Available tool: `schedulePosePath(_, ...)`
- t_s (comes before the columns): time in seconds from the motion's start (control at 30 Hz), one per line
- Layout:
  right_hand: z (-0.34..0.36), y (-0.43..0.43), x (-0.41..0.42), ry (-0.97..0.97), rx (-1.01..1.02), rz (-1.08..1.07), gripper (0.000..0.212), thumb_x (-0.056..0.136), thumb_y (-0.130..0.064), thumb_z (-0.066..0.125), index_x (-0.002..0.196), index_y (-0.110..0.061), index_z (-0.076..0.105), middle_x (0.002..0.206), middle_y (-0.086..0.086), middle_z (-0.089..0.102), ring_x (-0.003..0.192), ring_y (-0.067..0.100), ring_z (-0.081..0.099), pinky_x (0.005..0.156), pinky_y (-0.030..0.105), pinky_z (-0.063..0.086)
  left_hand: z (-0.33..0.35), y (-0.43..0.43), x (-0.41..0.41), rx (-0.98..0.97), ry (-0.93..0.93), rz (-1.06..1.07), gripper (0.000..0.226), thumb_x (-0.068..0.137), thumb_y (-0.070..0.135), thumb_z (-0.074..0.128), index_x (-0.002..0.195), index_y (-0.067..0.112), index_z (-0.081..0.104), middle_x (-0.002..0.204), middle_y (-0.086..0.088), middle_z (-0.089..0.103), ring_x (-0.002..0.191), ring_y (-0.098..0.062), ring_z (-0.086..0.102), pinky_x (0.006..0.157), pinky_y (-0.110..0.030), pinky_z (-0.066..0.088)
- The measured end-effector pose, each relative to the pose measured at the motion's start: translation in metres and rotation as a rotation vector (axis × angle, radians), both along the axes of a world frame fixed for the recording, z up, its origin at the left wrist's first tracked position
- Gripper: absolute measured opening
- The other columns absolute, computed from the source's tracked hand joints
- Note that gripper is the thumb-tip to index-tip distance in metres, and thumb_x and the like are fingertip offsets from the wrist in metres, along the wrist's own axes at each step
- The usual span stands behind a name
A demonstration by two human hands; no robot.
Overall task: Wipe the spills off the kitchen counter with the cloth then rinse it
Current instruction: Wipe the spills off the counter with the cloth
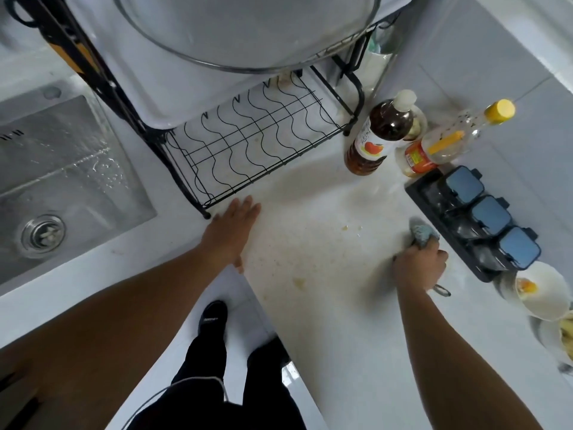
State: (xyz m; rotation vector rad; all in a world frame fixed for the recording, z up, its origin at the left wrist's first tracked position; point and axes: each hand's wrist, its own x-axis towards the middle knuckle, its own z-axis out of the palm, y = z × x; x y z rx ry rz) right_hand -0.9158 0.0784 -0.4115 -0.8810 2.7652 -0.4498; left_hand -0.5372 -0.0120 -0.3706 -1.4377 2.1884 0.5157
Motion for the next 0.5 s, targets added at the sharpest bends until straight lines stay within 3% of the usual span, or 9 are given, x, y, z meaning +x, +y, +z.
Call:
schedulePosePath(0.17, -0.001, 0.04, 0.021, 0.068, 0.012, 0.635, 0.047, 0.092, -0.008, 0.056, 0.138, -0.013, 0.052, 0.105, 0.015, 0.052, 0.097, 0.035, 0.049, 0.067, 0.041, 0.047, 0.003, 0.0, 0.0, 0.019, 0.002, 0.019, 0.157, 0.051, 0.034, 0.098, 0.158, 0.02, -0.016, 0.165, -0.006, -0.023, 0.153, -0.032, -0.012, 0.12, -0.055, 0.018)
schedulePosePath(0.23, 0.0, 0.037, 0.005, 0.072, 0.031, 0.574, 0.044, 0.094, -0.012, 0.054, 0.138, -0.014, 0.05, 0.106, 0.017, 0.053, 0.098, 0.036, 0.051, 0.069, 0.043, 0.047, 0.005, 0.0, 0.0, 0.019, 0.0, 0.02, 0.156, 0.052, 0.035, 0.097, 0.158, 0.019, -0.016, 0.165, -0.006, -0.023, 0.153, -0.031, -0.013, 0.12, -0.055, 0.018)
schedulePosePath(0.33, 0.002, 0.026, 0.008, -0.01, -0.034, 0.121, 0.044, 0.096, -0.015, 0.048, 0.139, -0.012, 0.048, 0.106, 0.027, 0.053, 0.097, 0.044, 0.053, 0.078, 0.047, 0.042, 0.005, 0.001, 0.0, 0.016, -0.009, 0.006, 0.155, 0.053, 0.036, 0.097, 0.158, 0.018, -0.017, 0.165, -0.007, -0.024, 0.153, -0.032, -0.014, 0.12, -0.055, 0.019)
schedulePosePath(0.4, 0.004, 0.026, 0.031, 0.023, -0.055, 0.243, 0.047, 0.093, -0.01, 0.053, 0.139, -0.01, 0.05, 0.103, 0.025, 0.053, 0.093, 0.041, 0.053, 0.072, 0.042, 0.04, 0.005, 0.001, 0.0, 0.017, -0.011, 0.005, 0.155, 0.054, 0.037, 0.096, 0.157, 0.018, -0.018, 0.165, -0.007, -0.025, 0.153, -0.032, -0.014, 0.12, -0.055, 0.018)
schedulePosePath(0.5, -0.001, 0.04, 0.048, 0.027, -0.025, 0.672, 0.047, 0.09, -0.006, 0.059, 0.136, -0.01, 0.056, 0.102, 0.017, 0.055, 0.094, 0.036, 0.053, 0.065, 0.039, 0.045, 0.005, 0.0, 0.0, 0.033, -0.015, -0.006, 0.155, 0.055, 0.038, 0.096, 0.157, 0.017, -0.019, 0.164, -0.008, -0.027, 0.152, -0.032, -0.016, 0.121, -0.055, 0.016)
